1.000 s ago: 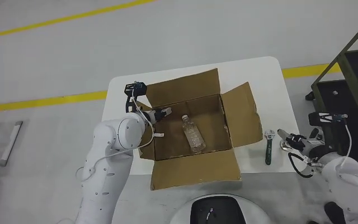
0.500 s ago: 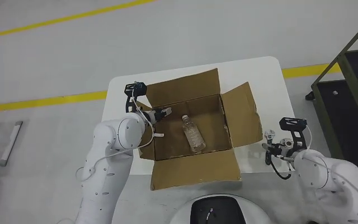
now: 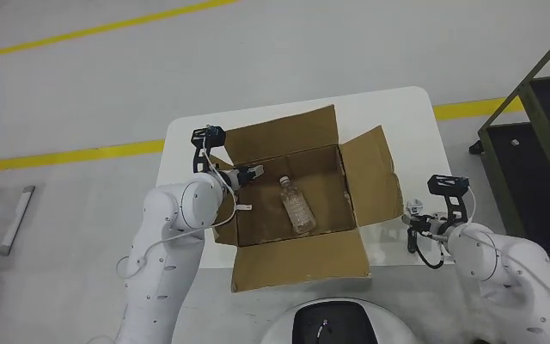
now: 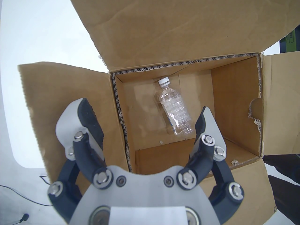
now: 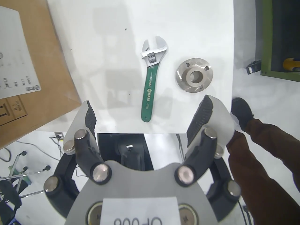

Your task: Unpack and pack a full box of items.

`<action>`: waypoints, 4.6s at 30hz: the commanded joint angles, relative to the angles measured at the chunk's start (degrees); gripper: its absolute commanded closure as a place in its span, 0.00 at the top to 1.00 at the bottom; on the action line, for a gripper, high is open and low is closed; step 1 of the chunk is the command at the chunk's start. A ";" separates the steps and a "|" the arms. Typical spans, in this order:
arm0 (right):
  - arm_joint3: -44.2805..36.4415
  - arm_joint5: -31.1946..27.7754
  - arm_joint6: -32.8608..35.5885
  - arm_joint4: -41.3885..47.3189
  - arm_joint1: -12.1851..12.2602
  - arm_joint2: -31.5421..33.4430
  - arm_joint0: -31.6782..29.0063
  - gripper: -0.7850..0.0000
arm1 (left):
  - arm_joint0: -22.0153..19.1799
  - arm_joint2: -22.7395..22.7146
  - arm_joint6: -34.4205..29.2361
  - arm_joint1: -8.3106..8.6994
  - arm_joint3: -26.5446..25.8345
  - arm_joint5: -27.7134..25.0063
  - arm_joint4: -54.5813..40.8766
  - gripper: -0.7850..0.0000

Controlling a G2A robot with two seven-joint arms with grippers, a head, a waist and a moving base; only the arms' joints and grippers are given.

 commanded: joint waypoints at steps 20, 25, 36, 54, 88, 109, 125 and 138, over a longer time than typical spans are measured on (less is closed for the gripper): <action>15.76 -3.66 7.74 0.25 -2.18 -4.74 11.61 0.42 | 0.00 0.00 0.00 0.00 0.00 0.00 0.00 1.00; 17.61 -5.41 9.49 -0.90 -2.61 -4.75 13.28 0.46 | 0.00 0.00 0.00 0.00 0.00 0.00 0.00 1.00; 19.69 -8.93 13.01 -3.10 -4.04 -4.38 14.18 0.47 | 0.00 0.00 0.00 0.00 0.00 0.00 0.00 1.00; 20.04 -12.49 16.57 -8.58 -7.30 -3.81 14.09 0.48 | 0.00 0.00 0.00 0.00 0.00 0.00 0.00 1.00; 21.63 -14.57 18.65 -15.68 -13.03 -0.99 13.76 0.47 | 0.00 0.00 0.00 0.00 0.00 0.00 0.00 1.00; 21.13 -14.57 18.65 -17.87 -14.44 0.10 13.59 0.00 | 0.00 0.00 0.00 0.00 0.00 0.00 0.00 1.00; 4.75 -11.75 11.31 5.14 -14.63 16.69 9.17 0.00 | 0.00 0.00 0.00 0.00 0.00 0.00 0.00 1.00; -1.63 -18.40 6.64 34.56 -13.97 24.10 6.99 0.00 | 0.00 0.00 0.00 0.00 0.00 0.00 0.00 1.00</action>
